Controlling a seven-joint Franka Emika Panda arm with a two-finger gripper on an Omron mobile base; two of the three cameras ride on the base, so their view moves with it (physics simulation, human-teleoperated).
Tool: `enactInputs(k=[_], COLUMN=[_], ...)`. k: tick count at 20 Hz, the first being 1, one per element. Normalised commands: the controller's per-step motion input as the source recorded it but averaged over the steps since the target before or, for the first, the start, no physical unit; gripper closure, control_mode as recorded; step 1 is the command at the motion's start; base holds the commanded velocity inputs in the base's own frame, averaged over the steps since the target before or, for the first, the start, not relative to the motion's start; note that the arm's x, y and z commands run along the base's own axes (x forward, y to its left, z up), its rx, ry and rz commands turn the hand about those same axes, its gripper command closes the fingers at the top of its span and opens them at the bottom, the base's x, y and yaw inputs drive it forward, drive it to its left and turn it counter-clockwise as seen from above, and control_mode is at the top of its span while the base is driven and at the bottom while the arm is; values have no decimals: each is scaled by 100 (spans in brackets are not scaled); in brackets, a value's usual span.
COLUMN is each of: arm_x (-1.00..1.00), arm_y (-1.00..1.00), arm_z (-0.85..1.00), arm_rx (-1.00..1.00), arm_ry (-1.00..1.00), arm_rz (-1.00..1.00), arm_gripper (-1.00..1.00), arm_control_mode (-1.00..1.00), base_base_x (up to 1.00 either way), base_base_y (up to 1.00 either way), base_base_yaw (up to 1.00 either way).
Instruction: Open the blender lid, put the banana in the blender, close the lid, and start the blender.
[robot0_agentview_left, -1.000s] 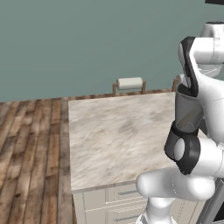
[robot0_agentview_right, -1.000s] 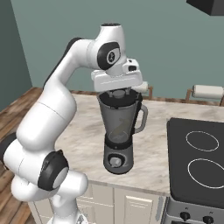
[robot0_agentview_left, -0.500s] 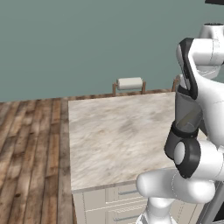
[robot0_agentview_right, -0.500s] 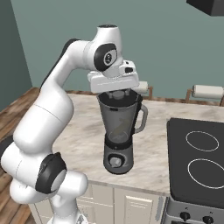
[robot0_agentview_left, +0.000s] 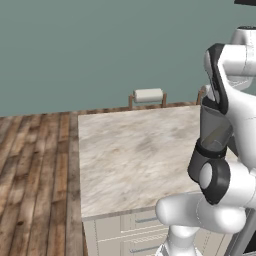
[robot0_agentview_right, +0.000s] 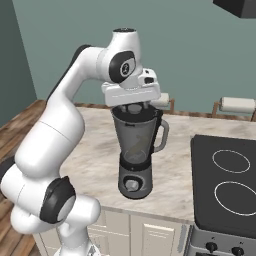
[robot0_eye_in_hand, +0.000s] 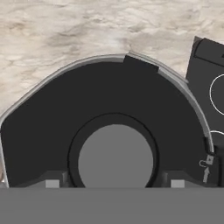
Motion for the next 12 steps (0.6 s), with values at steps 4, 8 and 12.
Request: enactInputs(k=[4,8,12], arm_x=[0,-1,-7], arm_y=[0,0,0], arm_z=[4,18,22], arm_rx=[0,0,0], arm_ry=[-5,-7,-9], arm_rz=[0,0,0], arm_gripper=[-100,-100,-100], arm_control_mode=[-100,-100,-100], base_base_x=[0,0,0], base_base_y=[0,0,0], base_base_yaw=[0,0,0])
